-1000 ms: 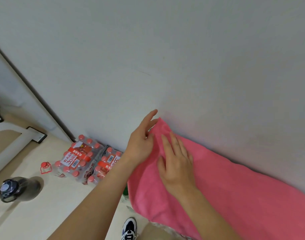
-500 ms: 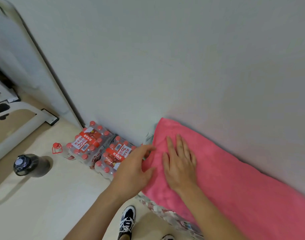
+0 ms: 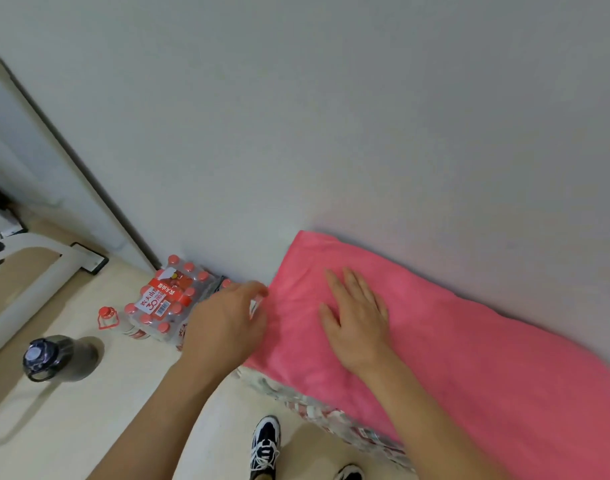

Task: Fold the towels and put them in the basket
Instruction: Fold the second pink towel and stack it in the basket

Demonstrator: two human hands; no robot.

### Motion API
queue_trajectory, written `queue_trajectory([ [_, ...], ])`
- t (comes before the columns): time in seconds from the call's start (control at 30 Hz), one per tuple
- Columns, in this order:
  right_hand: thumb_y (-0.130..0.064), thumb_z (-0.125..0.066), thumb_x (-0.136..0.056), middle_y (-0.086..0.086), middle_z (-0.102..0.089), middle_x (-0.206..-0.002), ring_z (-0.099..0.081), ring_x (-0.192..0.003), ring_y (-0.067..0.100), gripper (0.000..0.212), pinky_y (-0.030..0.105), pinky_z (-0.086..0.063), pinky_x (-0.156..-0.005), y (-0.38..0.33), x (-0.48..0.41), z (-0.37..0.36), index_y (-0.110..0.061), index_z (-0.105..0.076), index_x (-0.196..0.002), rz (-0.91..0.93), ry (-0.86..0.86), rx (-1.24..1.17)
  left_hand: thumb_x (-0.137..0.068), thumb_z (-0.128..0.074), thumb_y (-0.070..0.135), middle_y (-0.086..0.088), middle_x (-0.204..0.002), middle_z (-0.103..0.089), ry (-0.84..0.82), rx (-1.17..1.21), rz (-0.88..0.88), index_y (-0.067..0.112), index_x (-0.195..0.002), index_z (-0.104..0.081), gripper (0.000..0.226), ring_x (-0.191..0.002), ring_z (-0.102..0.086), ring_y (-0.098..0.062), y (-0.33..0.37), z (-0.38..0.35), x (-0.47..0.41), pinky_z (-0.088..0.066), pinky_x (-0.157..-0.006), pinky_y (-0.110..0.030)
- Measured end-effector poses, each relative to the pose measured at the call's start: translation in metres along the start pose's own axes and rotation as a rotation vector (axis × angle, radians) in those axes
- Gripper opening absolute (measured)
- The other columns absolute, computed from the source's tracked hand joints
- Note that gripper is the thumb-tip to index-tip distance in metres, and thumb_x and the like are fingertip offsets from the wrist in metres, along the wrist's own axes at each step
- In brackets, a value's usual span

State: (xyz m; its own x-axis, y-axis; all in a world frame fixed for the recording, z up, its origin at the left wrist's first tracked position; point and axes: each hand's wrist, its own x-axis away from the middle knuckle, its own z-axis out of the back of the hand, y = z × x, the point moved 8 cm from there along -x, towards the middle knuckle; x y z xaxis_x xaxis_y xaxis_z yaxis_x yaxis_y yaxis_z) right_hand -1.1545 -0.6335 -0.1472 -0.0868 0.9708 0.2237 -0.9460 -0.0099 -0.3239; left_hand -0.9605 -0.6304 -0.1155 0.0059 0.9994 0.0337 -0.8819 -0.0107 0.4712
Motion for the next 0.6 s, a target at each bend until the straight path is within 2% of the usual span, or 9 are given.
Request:
queue_trajectory([
  [0.07, -0.038, -0.036, -0.091, -0.005, -0.014, -0.161, -0.01, -0.147, 0.013, 0.061, 0.041, -0.014, -0.116, 0.022, 0.016, 0.01, -0.036, -0.02, -0.15, -0.089, 0.041, -0.017, -0.087, -0.056, 0.027, 0.008, -0.085, -0.06, 0.074, 0.13, 0.021, 0.029, -0.101, -0.067, 0.018, -0.078, -0.058, -0.013, 0.011, 0.001, -0.026, -0.039, -0.062, -0.027],
  [0.1, -0.037, -0.037, -0.09, -0.005, -0.015, -0.16, -0.011, -0.147, 0.013, 0.063, 0.041, -0.015, -0.115, 0.036, 0.023, 0.015, -0.036, -0.02, -0.15, -0.144, 0.051, -0.03, -0.088, -0.056, 0.029, 0.007, -0.087, -0.06, 0.073, 0.188, 0.034, 0.027, -0.104, -0.067, 0.019, -0.079, -0.056, -0.012, 0.015, -0.003, -0.044, -0.039, -0.065, -0.026],
  [0.2, -0.033, -0.042, -0.092, -0.007, -0.014, -0.16, -0.01, -0.147, 0.011, 0.062, 0.041, -0.016, -0.116, 0.079, 0.045, 0.028, -0.036, -0.02, -0.15, -0.28, 0.072, -0.055, -0.092, -0.054, 0.041, -0.002, -0.115, -0.063, -0.03, 0.209, 0.092, 0.02, -0.122, -0.062, 0.037, -0.105, -0.058, -0.022, 0.025, -0.031, -0.102, -0.045, -0.086, -0.035],
  [0.27, -0.035, -0.04, -0.092, -0.005, -0.018, -0.16, -0.013, -0.147, 0.013, 0.061, 0.041, -0.019, -0.115, 0.108, 0.059, 0.038, -0.033, -0.022, -0.15, -0.337, 0.111, -0.04, -0.09, -0.058, 0.038, -0.002, -0.115, -0.066, -0.091, 0.352, 0.205, 0.017, -0.117, -0.066, 0.036, -0.111, -0.06, -0.023, 0.026, -0.05, -0.125, -0.045, -0.093, -0.035],
  [0.33, -0.035, -0.043, -0.093, -0.004, -0.02, -0.159, -0.015, -0.146, 0.016, 0.06, 0.041, -0.021, -0.115, 0.138, 0.076, 0.041, -0.03, -0.023, -0.15, -0.426, 0.108, -0.035, -0.085, -0.063, 0.025, 0.001, -0.1, -0.072, -0.044, 0.538, 0.27, 0.022, -0.094, -0.073, 0.015, -0.099, -0.065, -0.019, 0.033, -0.06, -0.13, -0.05, -0.089, -0.034],
  [0.4, -0.037, -0.041, -0.09, 0.0, -0.025, -0.158, -0.018, -0.145, 0.019, 0.061, 0.042, -0.022, -0.117, 0.157, 0.089, 0.038, -0.026, -0.03, -0.149, -0.484, 0.098, -0.06, -0.08, -0.063, 0.013, 0.004, -0.086, -0.073, 0.03, 0.633, 0.291, 0.027, -0.077, -0.072, 0.017, -0.082, -0.067, -0.015, 0.045, -0.063, -0.127, -0.054, -0.079, -0.031],
  [0.5, -0.031, -0.045, -0.087, 0.005, -0.03, -0.155, -0.021, -0.144, 0.023, 0.06, 0.042, -0.021, -0.118, 0.168, 0.102, 0.035, -0.022, -0.038, -0.145, -0.488, 0.129, -0.133, -0.08, -0.059, 0.008, 0.006, -0.085, -0.073, 0.162, 0.724, 0.327, 0.029, -0.076, -0.073, 0.026, -0.069, -0.062, -0.004, 0.052, -0.056, -0.124, -0.047, -0.067, -0.018],
  [0.6, -0.026, -0.051, -0.088, 0.002, -0.029, -0.156, -0.021, -0.144, 0.021, 0.059, 0.043, -0.021, -0.117, 0.18, 0.119, 0.039, -0.027, -0.037, -0.146, -0.525, 0.144, -0.107, -0.079, -0.05, 0.003, 0.002, -0.094, -0.074, 0.198, 0.751, 0.401, 0.024, -0.087, -0.075, 0.034, -0.079, -0.063, -0.007, 0.047, -0.051, -0.124, -0.046, -0.075, -0.018],
])
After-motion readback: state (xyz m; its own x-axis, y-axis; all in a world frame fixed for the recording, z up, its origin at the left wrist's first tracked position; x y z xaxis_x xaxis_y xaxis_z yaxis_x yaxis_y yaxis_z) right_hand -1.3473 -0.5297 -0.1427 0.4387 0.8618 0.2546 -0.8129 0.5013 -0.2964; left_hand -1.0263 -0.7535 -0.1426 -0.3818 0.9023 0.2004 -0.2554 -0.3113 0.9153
